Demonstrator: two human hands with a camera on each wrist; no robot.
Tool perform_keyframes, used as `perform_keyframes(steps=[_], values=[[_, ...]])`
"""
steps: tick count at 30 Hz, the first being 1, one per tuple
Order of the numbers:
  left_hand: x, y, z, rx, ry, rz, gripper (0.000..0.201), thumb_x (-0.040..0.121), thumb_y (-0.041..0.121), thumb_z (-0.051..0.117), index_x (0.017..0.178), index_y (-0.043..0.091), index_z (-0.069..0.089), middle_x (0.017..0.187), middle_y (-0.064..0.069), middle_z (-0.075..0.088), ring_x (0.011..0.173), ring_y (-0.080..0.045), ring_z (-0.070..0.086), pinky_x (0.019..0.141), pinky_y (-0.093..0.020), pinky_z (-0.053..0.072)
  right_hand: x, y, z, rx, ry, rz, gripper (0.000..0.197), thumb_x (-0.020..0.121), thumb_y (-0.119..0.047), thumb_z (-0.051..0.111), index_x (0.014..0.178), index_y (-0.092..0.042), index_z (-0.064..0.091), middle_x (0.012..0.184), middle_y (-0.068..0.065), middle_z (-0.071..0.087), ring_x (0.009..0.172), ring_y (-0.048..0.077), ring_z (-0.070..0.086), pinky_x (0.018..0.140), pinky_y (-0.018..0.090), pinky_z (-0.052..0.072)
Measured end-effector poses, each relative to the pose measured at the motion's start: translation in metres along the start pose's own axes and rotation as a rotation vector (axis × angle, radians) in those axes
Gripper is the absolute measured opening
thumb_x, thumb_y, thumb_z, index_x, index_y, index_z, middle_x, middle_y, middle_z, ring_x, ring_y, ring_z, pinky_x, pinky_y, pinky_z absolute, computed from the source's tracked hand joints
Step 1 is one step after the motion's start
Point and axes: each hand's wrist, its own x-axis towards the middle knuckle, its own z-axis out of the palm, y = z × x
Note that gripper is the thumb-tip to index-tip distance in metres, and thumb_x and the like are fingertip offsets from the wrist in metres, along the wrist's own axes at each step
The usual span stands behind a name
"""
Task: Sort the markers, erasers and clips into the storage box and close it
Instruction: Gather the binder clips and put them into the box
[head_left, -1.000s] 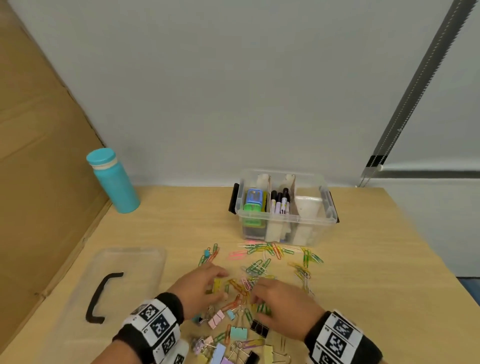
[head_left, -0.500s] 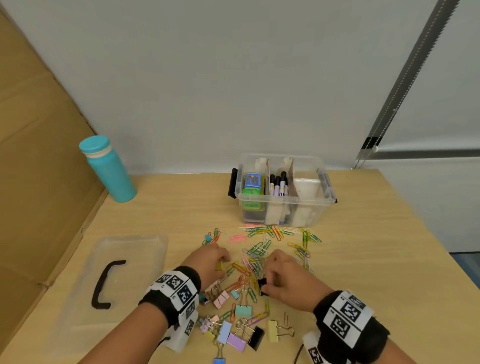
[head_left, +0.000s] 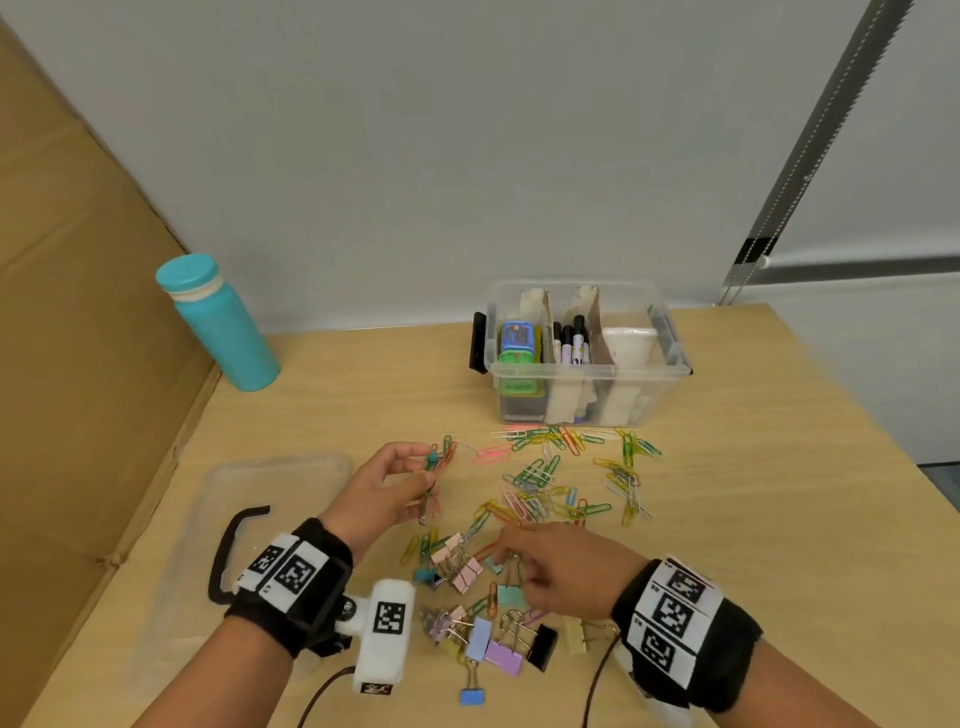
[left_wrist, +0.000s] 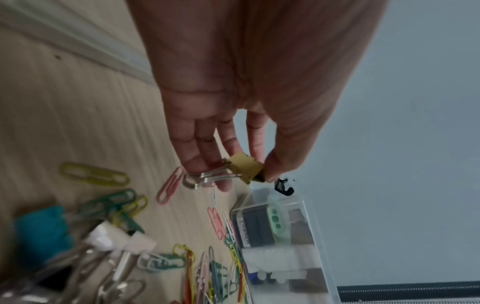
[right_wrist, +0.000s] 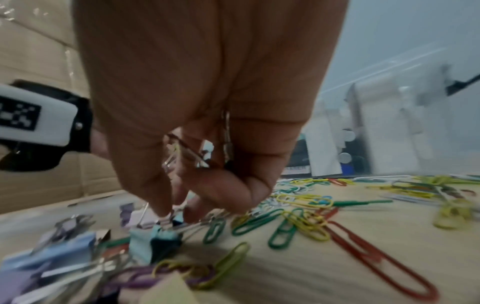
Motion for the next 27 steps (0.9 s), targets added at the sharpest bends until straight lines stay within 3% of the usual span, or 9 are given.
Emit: perform_keyframes(steps=[3,5,8,11,13,16,20,25,27], values=[[-0.002,-0.006,-0.004,0.057,-0.003,-0.023,0.016,0.093,0.014,0.054,0.107,0.019,0.061,0.094,-0.004,0.060,0.077,-0.014,0.060,0.068,-0.027,0.048,0.005,-0.005,0.005,-0.066,-0.030,-0.018,0.029,0.087,-0.021,0.054,0.116,-0.030,0.053,0.097,-0.006,0.051,0.076,0.012,0.049,0.071,0.031,0.048],[-0.003,-0.010,-0.005,0.143,-0.010,-0.016,0.018,0.095,0.012,0.048,0.102,0.020,0.062,0.091,-0.002,0.063,0.075,-0.013,0.052,0.064,-0.025,0.042,0.008,-0.006,0.005,-0.063,-0.008,-0.018,0.025,0.088,-0.021,0.054,0.112,-0.027,0.056,0.093,-0.008,0.047,0.077,0.012,0.048,0.072,0.030,0.046],[-0.010,-0.018,0.002,0.373,-0.126,0.051,0.028,0.097,0.005,0.038,0.093,0.020,0.061,0.083,0.004,0.059,0.060,-0.005,0.045,0.055,-0.016,0.037,0.009,-0.007,0.006,-0.080,0.006,-0.017,0.019,0.090,-0.025,0.053,0.109,-0.025,0.059,0.086,-0.013,0.039,0.076,0.011,0.046,0.070,0.026,0.042],[-0.018,-0.028,0.015,0.765,-0.215,0.222,0.017,0.094,0.013,0.047,0.089,0.026,0.057,0.091,0.009,0.054,0.079,0.001,0.052,0.070,-0.009,0.040,0.007,-0.008,0.009,-0.068,-0.027,-0.014,0.021,0.089,-0.036,0.058,0.108,-0.027,0.059,0.089,-0.012,0.041,0.079,0.012,0.048,0.073,0.032,0.046],[-0.022,-0.031,0.021,0.982,-0.233,0.301,0.009,0.089,0.026,0.057,0.099,0.026,0.057,0.099,0.009,0.051,0.092,-0.005,0.053,0.081,-0.019,0.044,0.006,-0.009,0.011,-0.068,-0.053,0.002,0.025,0.086,-0.038,0.062,0.108,-0.027,0.058,0.097,-0.007,0.046,0.085,0.014,0.051,0.075,0.034,0.047],[-0.021,-0.031,0.026,1.165,-0.281,0.287,0.027,0.086,0.032,0.062,0.111,0.026,0.055,0.108,0.008,0.048,0.100,-0.010,0.054,0.087,-0.030,0.047,0.006,-0.011,0.012,-0.043,-0.048,0.018,0.025,0.086,-0.033,0.064,0.108,-0.023,0.057,0.098,-0.006,0.044,0.087,0.017,0.052,0.076,0.034,0.046],[-0.020,-0.030,0.030,1.240,-0.304,0.278,0.025,0.087,0.029,0.061,0.111,0.026,0.055,0.113,0.006,0.049,0.100,-0.015,0.055,0.087,-0.033,0.047,0.004,-0.010,0.010,0.051,-0.035,0.046,0.024,0.083,-0.031,0.065,0.105,-0.023,0.058,0.099,-0.006,0.039,0.092,0.020,0.055,0.080,0.033,0.046],[-0.020,-0.033,0.029,1.208,-0.297,0.293,0.023,0.086,0.029,0.060,0.107,0.025,0.053,0.109,0.008,0.048,0.097,-0.013,0.055,0.085,-0.033,0.048,-0.009,-0.002,-0.013,0.412,0.151,0.100,0.016,0.080,-0.029,0.071,0.093,-0.024,0.062,0.101,-0.007,0.045,0.089,0.006,0.051,0.079,0.017,0.041],[-0.021,-0.035,0.029,1.208,-0.289,0.313,0.019,0.087,0.028,0.059,0.105,0.025,0.053,0.105,0.010,0.048,0.093,-0.011,0.054,0.081,-0.028,0.047,-0.013,0.001,-0.023,0.618,0.202,0.114,0.012,0.084,-0.022,0.068,0.091,-0.017,0.060,0.109,0.000,0.056,0.068,0.006,0.057,0.068,0.022,0.048]])
